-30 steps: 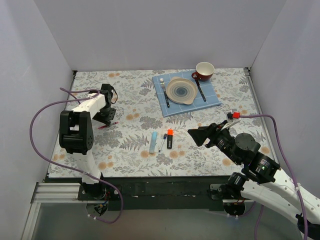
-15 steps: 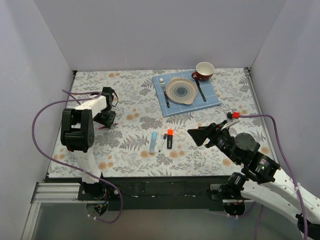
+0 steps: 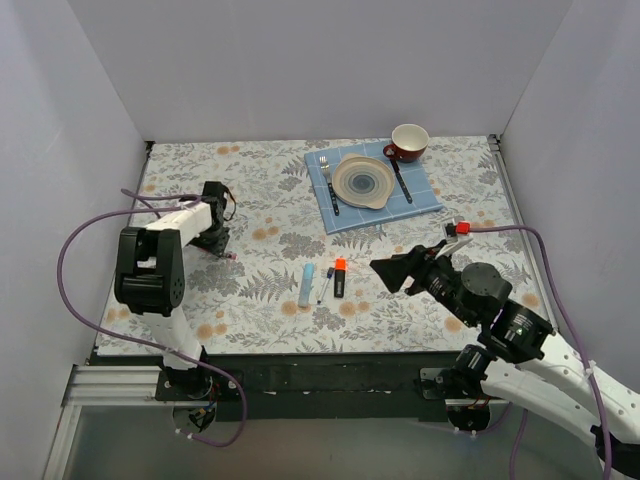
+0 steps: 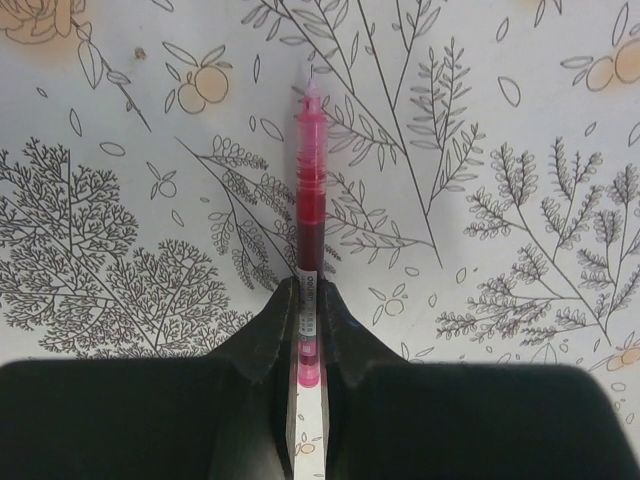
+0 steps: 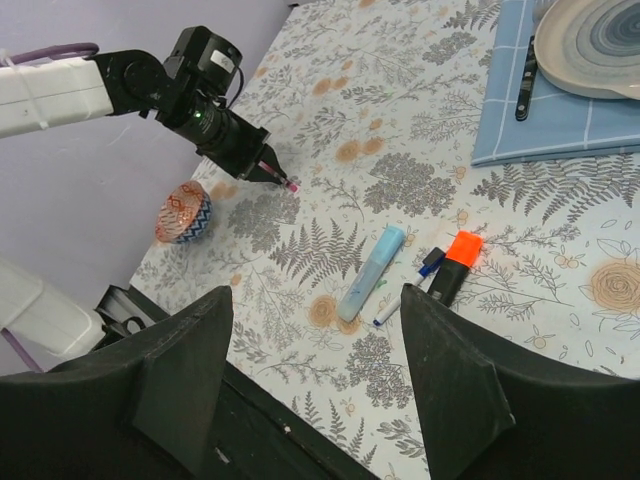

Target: Insert the pens into the pen caps

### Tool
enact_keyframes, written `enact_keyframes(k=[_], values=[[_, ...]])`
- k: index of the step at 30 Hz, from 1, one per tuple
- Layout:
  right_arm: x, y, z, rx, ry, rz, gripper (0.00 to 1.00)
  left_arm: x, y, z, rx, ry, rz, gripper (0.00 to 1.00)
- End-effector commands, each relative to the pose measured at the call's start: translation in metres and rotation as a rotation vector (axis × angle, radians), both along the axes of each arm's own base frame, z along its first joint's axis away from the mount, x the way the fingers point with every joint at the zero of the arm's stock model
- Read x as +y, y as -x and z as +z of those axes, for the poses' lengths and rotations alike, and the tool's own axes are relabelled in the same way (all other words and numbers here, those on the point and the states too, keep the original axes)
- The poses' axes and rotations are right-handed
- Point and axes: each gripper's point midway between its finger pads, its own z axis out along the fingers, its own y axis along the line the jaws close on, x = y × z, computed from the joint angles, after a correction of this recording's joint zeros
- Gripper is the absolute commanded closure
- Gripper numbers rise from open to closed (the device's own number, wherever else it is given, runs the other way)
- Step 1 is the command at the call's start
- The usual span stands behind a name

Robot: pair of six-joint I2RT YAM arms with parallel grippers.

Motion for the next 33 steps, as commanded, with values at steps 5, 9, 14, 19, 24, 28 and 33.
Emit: enact_keyframes(k=[5, 9, 14, 19, 24, 28, 33], values=[[0.006, -0.028, 0.01, -0.033, 0.117, -0.08, 0.23, -0.062, -0.024, 0.072, -0.323, -0.044, -0.321, 1.0], [0.008, -0.045, 0.028, -0.064, 0.127, -0.125, 0.21, -0.125, -0.023, 0.106, -0.494, 0.053, -0.712, 1.0], [0.009, -0.064, 0.045, -0.072, 0.09, -0.16, 0.21, -0.206, 0.036, 0.149, -0.765, 0.403, -1.198, 1.0], [0.032, -0.083, 0.03, 0.008, 0.003, -0.015, 0.23, -0.236, 0.084, 0.182, -0.931, 0.563, -1.436, 1.0], [0.071, -0.082, 0.014, 0.055, -0.074, 0.185, 0.25, -0.247, 0.114, 0.197, -1.016, 0.591, -1.581, 1.0], [0.091, -0.073, 0.013, 0.058, -0.147, 0.3, 0.26, -0.251, 0.127, 0.199, -1.028, 0.643, -1.622, 1.0], [0.103, -0.076, 0.004, 0.092, -0.179, 0.336, 0.27, -0.257, 0.134, 0.203, -1.041, 0.688, -1.659, 1.0]])
